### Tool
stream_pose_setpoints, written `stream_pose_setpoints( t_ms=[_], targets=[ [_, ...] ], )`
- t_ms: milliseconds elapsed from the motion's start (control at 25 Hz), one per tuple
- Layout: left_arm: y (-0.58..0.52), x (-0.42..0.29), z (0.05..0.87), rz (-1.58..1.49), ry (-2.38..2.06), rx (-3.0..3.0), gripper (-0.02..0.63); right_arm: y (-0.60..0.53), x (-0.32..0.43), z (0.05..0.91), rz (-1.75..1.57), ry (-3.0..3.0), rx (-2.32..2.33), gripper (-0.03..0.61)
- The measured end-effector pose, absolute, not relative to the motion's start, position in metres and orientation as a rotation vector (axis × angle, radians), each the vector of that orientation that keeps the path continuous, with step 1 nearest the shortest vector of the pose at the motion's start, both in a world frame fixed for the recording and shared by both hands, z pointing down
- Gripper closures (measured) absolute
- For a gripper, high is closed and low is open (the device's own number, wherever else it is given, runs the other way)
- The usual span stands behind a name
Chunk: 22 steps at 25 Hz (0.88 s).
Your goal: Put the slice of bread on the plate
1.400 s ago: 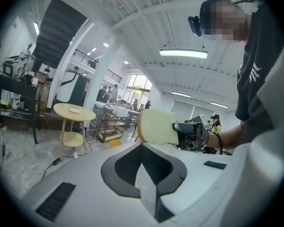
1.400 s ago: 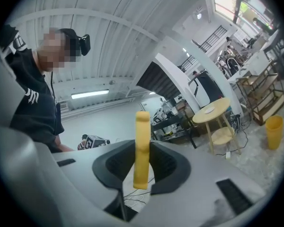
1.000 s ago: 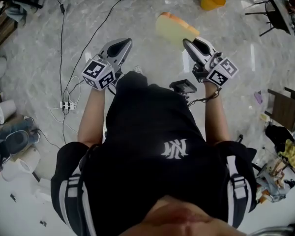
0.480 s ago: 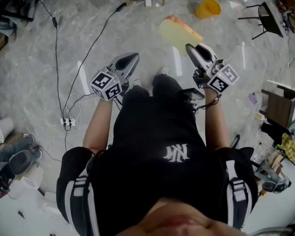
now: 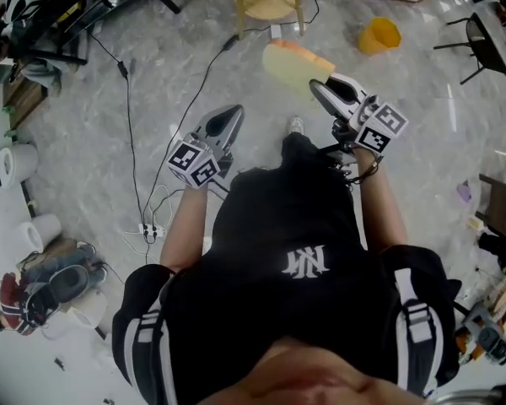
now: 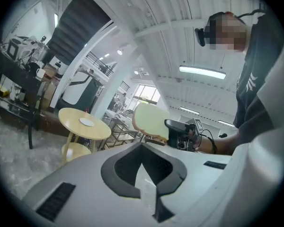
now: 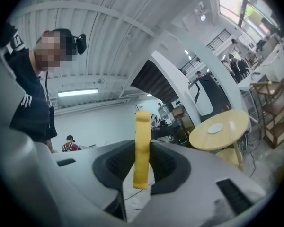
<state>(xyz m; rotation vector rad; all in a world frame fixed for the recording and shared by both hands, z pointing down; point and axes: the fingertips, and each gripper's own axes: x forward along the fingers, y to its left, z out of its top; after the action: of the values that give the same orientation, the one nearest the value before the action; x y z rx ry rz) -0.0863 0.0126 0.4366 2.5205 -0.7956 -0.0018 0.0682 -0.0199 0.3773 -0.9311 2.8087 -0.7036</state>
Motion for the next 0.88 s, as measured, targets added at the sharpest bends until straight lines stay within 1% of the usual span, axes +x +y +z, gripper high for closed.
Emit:
stream_pose_setpoints(
  t_ms=[120,280,600,720,880],
  targets=[
    [-0.034,-0.073,0.436,0.043,-0.876,2.547,0.601,-0.065,0.077,0.378,-0.636,2.865,-0.89,0.488],
    [-0.085,-0.051,0.427,0.079,-0.926,2.56,0.601,-0.112,0.101,0.371,-0.635,2.842,-0.806,0.488],
    [-0.151,-0.021,0.418,0.149,-0.987,2.566,0.601,-0.161,0.131,0.376,-0.718,2.81,-0.587,0.488],
    [-0.163,-0.021,0.42,0.175,-0.965,2.562,0.601,-0.179,0.136,0.388,-0.778,2.75,-0.615,0.488],
    [-0.212,-0.036,0.414,0.152,-0.942,2.579,0.601,-0.219,0.123,0.393,-0.805,2.759,-0.634,0.488]
  ],
)
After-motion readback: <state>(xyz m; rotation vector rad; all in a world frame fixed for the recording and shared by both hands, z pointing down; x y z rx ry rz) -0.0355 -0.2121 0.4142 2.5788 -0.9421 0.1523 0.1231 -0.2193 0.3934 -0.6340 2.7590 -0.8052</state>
